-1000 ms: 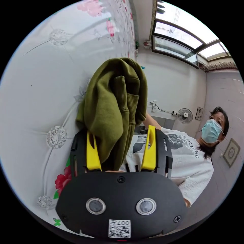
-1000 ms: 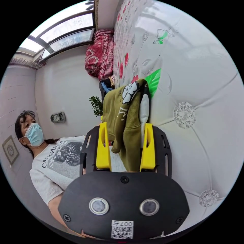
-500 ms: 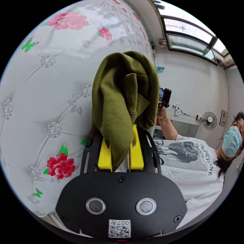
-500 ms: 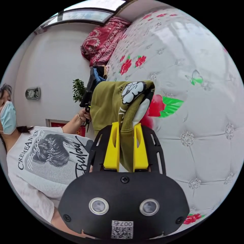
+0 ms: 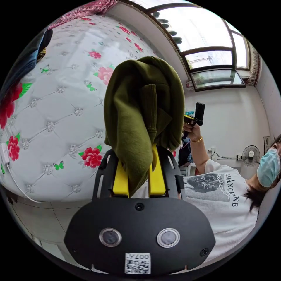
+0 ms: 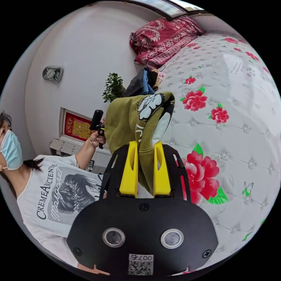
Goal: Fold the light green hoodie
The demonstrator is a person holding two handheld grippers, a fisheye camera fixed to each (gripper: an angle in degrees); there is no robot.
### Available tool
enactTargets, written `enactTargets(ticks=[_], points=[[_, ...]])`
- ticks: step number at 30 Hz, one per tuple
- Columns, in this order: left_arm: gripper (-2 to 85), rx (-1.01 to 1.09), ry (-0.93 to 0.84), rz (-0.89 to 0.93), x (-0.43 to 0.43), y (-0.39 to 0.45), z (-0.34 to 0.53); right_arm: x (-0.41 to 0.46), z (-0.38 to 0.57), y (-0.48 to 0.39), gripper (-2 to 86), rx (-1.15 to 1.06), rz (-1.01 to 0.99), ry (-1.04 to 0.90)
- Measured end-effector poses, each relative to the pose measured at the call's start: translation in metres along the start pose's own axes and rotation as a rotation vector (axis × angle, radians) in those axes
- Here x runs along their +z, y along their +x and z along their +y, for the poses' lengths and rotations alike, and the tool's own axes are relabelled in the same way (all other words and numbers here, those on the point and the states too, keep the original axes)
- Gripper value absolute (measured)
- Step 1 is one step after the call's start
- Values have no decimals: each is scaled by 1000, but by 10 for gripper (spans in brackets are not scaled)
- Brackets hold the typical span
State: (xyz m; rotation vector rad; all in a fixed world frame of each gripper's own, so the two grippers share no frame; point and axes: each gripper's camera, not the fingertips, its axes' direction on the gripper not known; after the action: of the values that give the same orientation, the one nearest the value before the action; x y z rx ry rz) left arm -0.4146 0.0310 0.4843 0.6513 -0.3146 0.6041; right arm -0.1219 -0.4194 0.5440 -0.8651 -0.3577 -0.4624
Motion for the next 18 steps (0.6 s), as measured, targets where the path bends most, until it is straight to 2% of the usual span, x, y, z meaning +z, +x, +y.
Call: enactTargets(ticks=[8,18], points=[[72,-23,125,-37,-139,-70,26,84,-150,-69,36,-107,19,-70],[75,-79,273,-272,-338,-143,-37,203,-404,-120,57,-171,28,-105]])
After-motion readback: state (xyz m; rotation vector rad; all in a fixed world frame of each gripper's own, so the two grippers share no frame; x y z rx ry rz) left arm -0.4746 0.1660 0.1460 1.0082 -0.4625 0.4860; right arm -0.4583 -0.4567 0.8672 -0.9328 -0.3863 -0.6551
